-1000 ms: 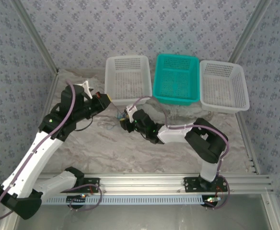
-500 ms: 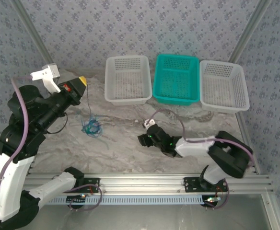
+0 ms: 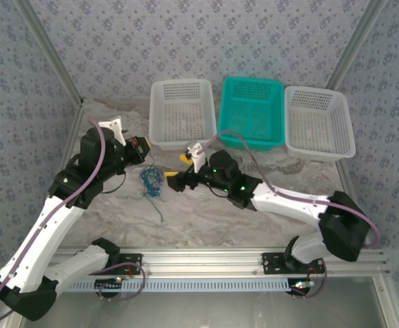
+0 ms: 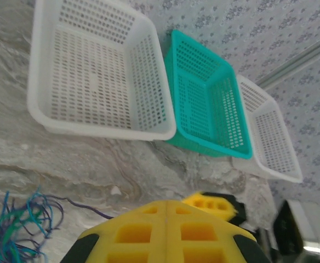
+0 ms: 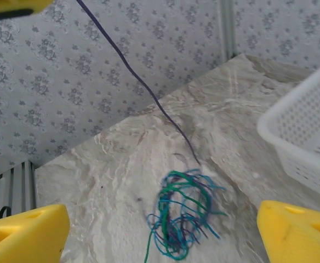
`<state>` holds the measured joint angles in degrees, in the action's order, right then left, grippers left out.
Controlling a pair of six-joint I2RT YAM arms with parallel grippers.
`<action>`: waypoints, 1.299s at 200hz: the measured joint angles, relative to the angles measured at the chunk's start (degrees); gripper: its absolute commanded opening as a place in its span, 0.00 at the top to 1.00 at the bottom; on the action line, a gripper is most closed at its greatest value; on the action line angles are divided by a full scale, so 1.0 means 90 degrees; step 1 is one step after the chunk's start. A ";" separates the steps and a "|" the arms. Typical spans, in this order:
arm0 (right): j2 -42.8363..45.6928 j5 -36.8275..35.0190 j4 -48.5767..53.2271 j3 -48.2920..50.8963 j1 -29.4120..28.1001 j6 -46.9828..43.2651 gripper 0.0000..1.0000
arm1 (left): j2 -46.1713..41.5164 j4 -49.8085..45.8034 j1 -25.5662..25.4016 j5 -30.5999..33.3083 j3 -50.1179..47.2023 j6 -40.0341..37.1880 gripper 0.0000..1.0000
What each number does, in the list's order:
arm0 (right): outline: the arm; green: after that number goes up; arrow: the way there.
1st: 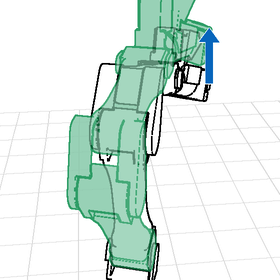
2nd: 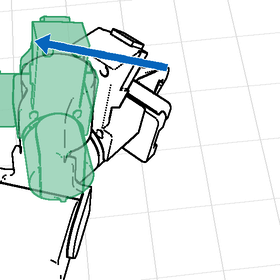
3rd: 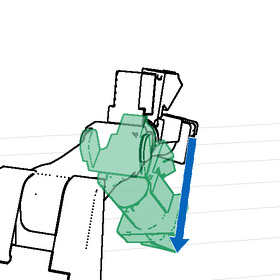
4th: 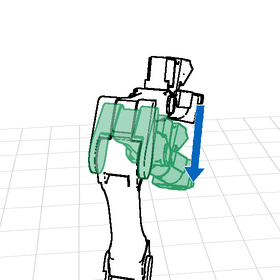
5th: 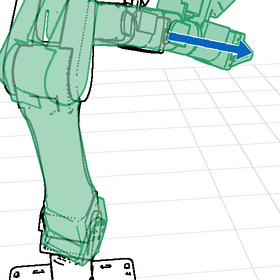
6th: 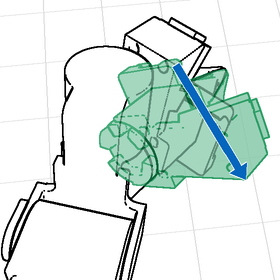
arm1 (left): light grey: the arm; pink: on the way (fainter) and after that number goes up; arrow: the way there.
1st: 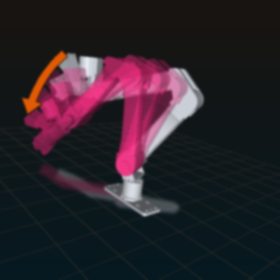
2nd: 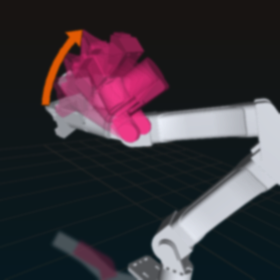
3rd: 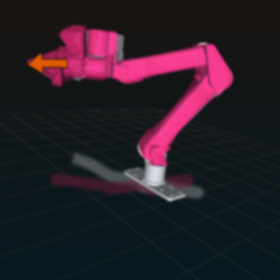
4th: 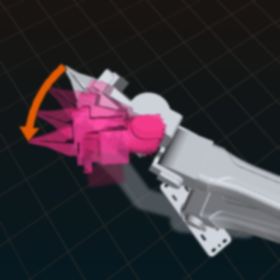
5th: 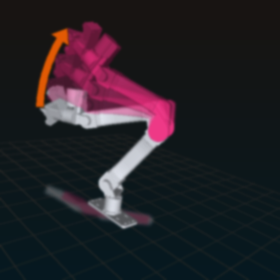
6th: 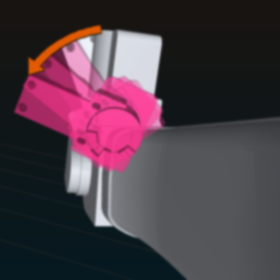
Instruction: Untangle the cables
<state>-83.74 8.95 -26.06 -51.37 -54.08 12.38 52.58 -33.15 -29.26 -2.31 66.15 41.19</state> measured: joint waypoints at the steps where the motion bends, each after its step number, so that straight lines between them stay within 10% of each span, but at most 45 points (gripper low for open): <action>1: -0.0024 0.0005 -0.0002 -0.0015 -0.0002 0.0000 0.11 | -0.0005 0.0007 0.0000 -0.0002 -0.0010 0.0010 1.00; 71: -0.2956 -0.0289 -0.1265 -0.1292 -0.0041 -0.0408 0.15 | -0.0301 0.0376 0.0044 -0.0359 -0.0355 0.0488 1.00; 125: -0.4218 -0.0780 -0.1608 -0.2489 -0.0236 -0.0374 0.60 | -0.0347 0.0335 0.0063 -0.0483 0.0044 0.0551 1.00; 193: -0.3781 -0.1042 -0.1581 -0.1712 -0.0304 -0.0245 0.53 | 0.0029 -0.1472 0.0359 0.0520 0.2288 -0.0355 1.00; 260: -0.2880 -0.1022 -0.0631 0.0452 0.0461 0.0034 0.99 | 0.0236 -0.1343 0.0758 0.1700 0.3276 -0.1358 1.00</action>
<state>-109.67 -0.25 -31.75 -47.31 -49.93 12.69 54.70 -45.23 -22.44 12.99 95.64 28.97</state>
